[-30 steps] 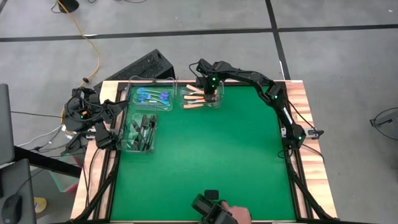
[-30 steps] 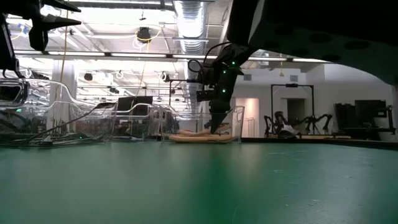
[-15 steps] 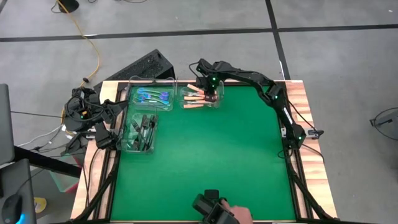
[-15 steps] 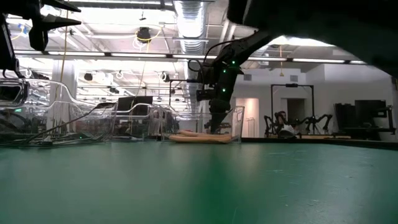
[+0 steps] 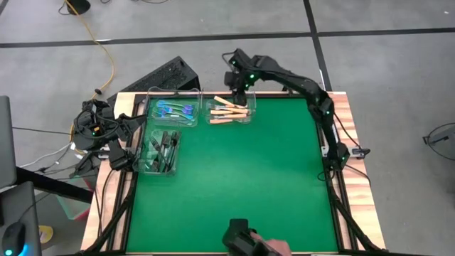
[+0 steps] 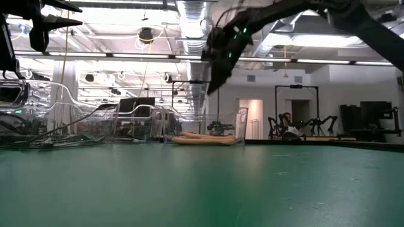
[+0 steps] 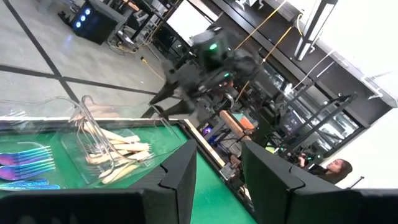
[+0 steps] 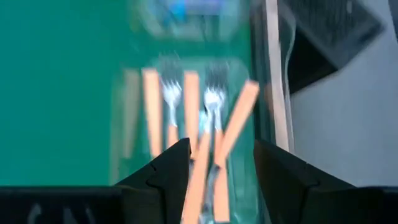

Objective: Sort silverware by color (type)
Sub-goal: Return to Home Position

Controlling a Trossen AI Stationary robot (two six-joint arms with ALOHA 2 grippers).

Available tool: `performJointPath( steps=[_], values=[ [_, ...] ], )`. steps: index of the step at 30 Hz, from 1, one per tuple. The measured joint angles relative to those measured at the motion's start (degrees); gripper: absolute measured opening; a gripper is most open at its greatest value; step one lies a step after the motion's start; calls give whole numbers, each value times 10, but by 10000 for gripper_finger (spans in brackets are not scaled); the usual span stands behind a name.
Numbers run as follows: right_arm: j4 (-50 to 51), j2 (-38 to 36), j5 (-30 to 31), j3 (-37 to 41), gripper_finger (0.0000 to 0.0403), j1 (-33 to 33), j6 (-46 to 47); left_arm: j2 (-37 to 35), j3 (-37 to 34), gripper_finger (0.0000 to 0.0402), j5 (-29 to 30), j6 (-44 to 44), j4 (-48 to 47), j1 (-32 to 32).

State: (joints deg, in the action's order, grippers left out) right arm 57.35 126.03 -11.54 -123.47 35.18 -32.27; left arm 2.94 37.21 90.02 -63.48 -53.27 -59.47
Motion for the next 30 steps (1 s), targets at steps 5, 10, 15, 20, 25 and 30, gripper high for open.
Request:
performJointPath(
  steps=[5,10,15,20,25,30],
  values=[
    [-2,-64,-81,-8,191,0,7,0,0,112,0,-12,0,0],
    [-5,-140,-122,-9,191,0,34,0,0,112,-3,-28,0,0],
    [2,-208,-144,-9,191,-2,73,0,0,112,-30,-48,0,0],
    [48,-263,-158,-9,191,-1,101,0,0,112,-56,-69,0,0],
    [134,-296,-212,-9,191,-3,119,0,0,112,-130,-108,3,0],
    [195,-309,-259,-9,191,-11,142,0,0,112,-238,-136,36,0]
  ],
)
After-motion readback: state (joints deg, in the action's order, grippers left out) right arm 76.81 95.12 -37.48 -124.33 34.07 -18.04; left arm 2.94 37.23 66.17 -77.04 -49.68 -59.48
